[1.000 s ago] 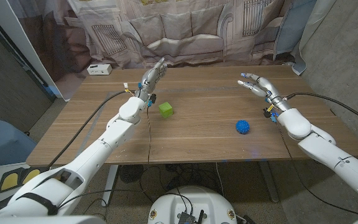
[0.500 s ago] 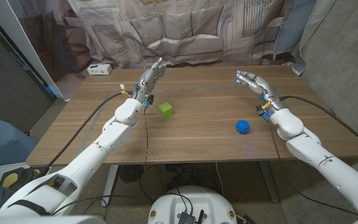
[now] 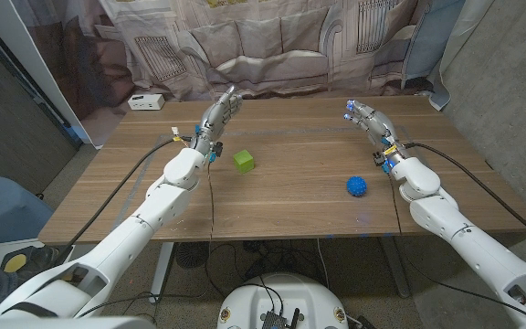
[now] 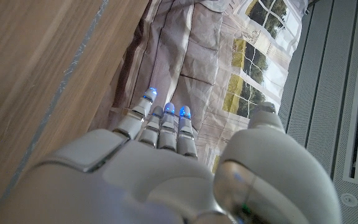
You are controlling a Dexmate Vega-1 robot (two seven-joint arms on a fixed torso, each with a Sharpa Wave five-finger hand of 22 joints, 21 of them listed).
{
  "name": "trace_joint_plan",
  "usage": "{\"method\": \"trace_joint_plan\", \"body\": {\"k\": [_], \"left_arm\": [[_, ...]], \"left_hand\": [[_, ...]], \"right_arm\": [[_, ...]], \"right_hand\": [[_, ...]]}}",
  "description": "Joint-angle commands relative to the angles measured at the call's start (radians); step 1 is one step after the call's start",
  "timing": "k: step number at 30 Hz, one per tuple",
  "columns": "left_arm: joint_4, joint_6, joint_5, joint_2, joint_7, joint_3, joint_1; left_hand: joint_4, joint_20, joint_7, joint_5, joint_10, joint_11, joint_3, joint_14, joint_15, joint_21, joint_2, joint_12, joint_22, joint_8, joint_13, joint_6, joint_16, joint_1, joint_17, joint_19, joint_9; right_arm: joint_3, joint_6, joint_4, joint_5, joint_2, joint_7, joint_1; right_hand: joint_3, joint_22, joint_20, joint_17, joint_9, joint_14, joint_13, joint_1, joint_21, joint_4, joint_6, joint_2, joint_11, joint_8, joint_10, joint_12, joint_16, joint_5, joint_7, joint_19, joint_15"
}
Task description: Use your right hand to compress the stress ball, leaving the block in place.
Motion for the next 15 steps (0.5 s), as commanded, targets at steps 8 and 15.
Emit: {"method": "trace_joint_plan", "body": {"k": [8, 15], "left_arm": [[0.043, -0.023, -0.003, -0.022, -0.007, 0.005, -0.005], [0.052, -0.019, -0.011, -0.026, -0.016, 0.008, -0.007]], "left_hand": [[-0.004, -0.010, 0.001, -0.002, -0.029, 0.003, 0.007, -0.021, -0.004, 0.000, 0.001, -0.011, 0.003, -0.010, 0.005, -0.047, -0.006, 0.004, 0.002, -0.006, 0.004], [-0.005, -0.008, 0.002, -0.003, -0.030, 0.001, 0.007, -0.024, -0.004, 0.000, 0.000, -0.010, 0.003, -0.008, 0.004, -0.049, -0.006, 0.004, 0.002, -0.006, 0.004]], "right_arm": [[0.006, -0.081, 0.126, 0.147, 0.056, 0.120, 0.065], [0.013, -0.124, 0.127, 0.186, 0.061, 0.144, 0.059]], "right_hand": [[-0.006, 0.002, -0.007, -0.002, 0.002, -0.024, -0.001, -0.026, 0.000, -0.003, -0.036, -0.002, 0.005, -0.009, -0.030, -0.010, -0.008, -0.001, 0.017, -0.025, 0.004], [-0.016, 0.003, -0.008, -0.002, 0.001, -0.012, -0.003, -0.052, 0.004, 0.004, -0.036, -0.009, 0.010, -0.004, -0.013, -0.004, 0.000, -0.002, 0.002, -0.023, 0.002]]}}
